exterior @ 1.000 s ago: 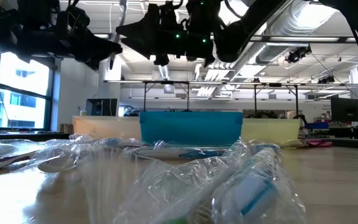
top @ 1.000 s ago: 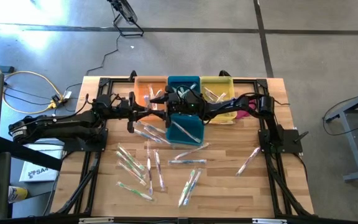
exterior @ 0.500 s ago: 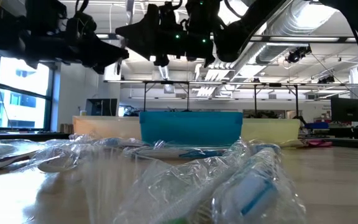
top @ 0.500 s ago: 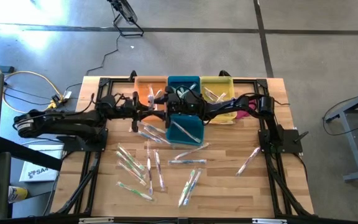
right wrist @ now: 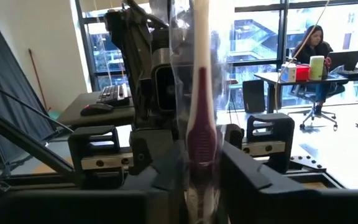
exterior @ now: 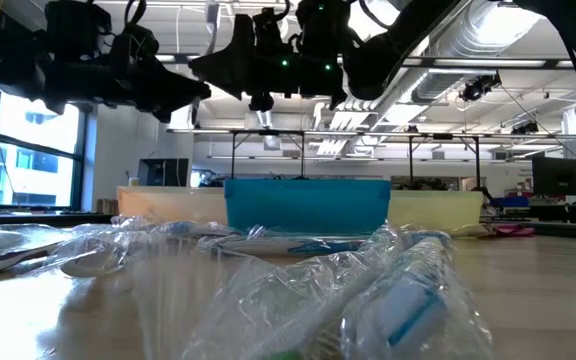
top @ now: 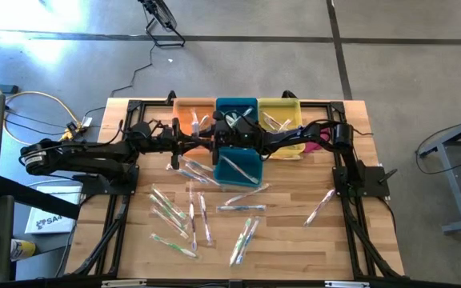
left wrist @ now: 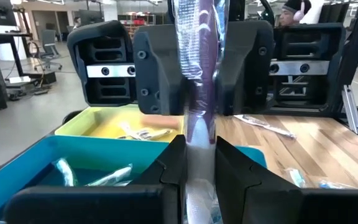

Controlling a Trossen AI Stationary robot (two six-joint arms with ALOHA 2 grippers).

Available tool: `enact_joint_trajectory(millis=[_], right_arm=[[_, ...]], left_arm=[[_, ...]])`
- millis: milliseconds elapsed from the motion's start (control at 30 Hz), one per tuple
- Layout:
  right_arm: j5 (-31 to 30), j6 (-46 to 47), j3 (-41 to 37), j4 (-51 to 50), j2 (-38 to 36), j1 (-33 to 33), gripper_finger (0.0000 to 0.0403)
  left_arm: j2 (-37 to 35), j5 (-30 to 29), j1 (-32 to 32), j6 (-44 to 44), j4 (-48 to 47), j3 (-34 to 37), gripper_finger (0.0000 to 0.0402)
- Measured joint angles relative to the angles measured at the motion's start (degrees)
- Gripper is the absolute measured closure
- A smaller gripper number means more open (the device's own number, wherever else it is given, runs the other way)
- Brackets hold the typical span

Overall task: Pick & Place Toothbrushes
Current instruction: Put the violet toothbrush into the yellow bin

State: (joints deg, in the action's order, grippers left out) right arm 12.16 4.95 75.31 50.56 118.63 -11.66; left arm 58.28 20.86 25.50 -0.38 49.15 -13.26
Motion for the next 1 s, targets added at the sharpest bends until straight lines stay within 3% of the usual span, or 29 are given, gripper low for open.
enact_joint_trajectory(millis=[133, 367, 600, 1000], right_arm=[[0.4, -1.7, 0.0, -0.3, 0.0, 0.0, 0.0370], [1.4, -2.2, 0.0, -0.9, 0.0, -0.1, 0.0370], [1.7, -1.8, 0.0, -1.3, 0.0, -0.4, 0.0370], [1.5, -1.6, 0.0, -2.1, 0.0, -0.4, 0.0370]], left_arm=[[0.0, 0.0, 0.0, 0.1, -0.1, 0.0, 0.0354], [0.0, 0.0, 0.0, 0.5, -1.3, 0.0, 0.0350], [0.0, -0.7, 0.0, 0.2, -1.3, 0.0, 0.0304], [0.0, -2.4, 0.0, -2.9, -1.5, 0.0, 0.0263]])
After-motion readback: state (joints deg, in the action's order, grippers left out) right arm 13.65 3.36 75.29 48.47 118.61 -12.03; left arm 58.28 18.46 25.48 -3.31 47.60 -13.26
